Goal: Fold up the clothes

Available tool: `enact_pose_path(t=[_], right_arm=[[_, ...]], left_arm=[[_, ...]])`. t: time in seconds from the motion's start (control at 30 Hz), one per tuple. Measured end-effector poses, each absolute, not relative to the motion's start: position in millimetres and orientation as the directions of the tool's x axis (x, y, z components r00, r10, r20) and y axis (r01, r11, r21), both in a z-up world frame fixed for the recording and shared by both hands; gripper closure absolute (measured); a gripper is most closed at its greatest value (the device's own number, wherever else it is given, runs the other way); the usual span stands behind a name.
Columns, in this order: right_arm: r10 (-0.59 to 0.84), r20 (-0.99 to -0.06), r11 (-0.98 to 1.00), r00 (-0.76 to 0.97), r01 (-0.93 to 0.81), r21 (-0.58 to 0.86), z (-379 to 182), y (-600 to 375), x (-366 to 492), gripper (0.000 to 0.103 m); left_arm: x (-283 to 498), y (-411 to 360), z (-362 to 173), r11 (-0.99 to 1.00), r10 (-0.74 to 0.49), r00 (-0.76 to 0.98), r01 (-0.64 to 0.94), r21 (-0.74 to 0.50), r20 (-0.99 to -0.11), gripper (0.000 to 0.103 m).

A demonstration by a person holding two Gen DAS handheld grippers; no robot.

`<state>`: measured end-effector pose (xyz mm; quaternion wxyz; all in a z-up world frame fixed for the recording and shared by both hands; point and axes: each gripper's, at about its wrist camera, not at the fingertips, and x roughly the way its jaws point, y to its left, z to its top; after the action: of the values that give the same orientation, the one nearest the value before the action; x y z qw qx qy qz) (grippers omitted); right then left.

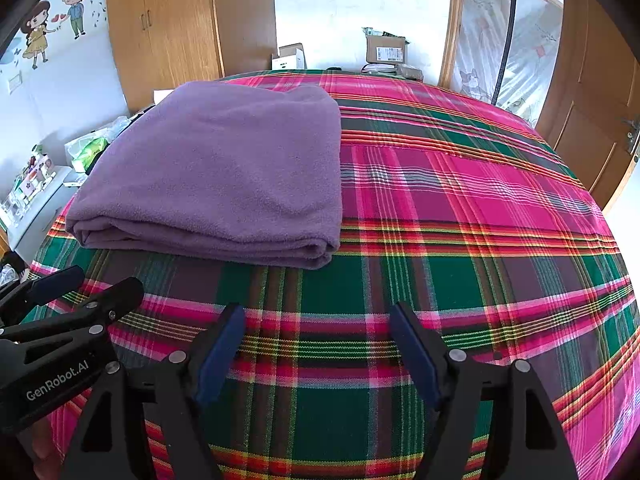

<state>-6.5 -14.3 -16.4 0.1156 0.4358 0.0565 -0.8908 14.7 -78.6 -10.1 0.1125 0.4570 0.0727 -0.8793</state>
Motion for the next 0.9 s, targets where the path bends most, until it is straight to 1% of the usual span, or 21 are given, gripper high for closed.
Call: enact_pose_path(t=[0.9], right_arm=[[-0.155,-0.79,-0.967,-0.593,0.253,0.0,-16.4,-16.1,-6.5,0.027]], left_arm=[[14.9,-77.1,-10.9,-0.963,-0.14,-0.565,0.268,-0.02,-0.813,0.027]])
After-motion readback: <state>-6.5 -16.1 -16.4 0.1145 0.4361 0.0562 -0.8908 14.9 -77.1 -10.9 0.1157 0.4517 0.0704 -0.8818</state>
